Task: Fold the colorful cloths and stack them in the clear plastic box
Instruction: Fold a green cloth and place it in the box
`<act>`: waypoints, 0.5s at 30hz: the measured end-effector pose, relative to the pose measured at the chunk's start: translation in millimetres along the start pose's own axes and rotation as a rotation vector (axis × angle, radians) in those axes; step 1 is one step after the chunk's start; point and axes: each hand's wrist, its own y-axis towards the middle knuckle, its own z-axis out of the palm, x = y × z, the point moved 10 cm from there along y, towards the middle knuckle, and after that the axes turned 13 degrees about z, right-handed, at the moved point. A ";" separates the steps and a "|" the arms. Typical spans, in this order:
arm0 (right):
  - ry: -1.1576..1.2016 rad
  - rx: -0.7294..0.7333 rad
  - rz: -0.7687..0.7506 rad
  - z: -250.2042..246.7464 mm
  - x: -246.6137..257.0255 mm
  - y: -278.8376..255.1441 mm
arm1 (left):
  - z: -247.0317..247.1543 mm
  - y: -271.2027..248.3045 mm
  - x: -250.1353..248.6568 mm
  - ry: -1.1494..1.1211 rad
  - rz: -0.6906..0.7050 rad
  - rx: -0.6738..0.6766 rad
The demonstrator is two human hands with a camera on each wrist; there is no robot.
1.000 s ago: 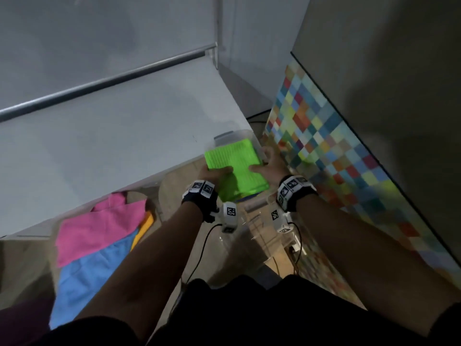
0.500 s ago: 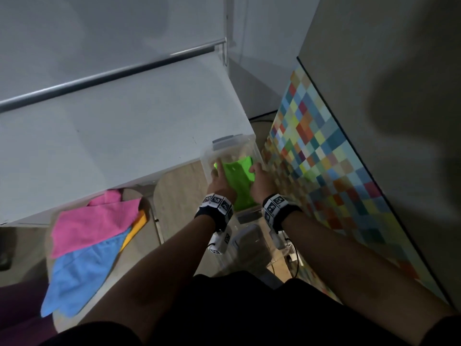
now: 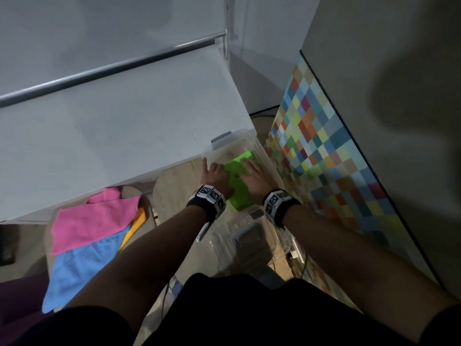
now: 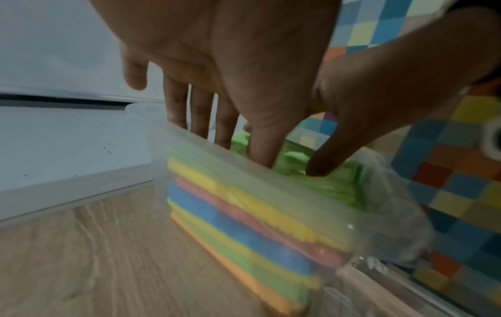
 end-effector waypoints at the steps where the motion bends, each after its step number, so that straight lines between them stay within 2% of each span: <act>1: -0.033 0.052 0.000 6.7 -0.7 4.9 | 5.4 -0.4 -3.8 0.024 0.032 0.023; 4: -0.042 0.162 0.014 16.7 -8.3 14.1 | 22.0 0.5 -11.8 0.092 0.055 0.110; 10: -0.159 0.099 0.036 32.1 -15.5 18.8 | 20.7 11.1 -22.9 0.089 -0.072 0.168; 15: -0.242 0.112 0.052 27.9 -19.2 25.0 | 24.0 7.8 -30.4 0.088 -0.058 0.197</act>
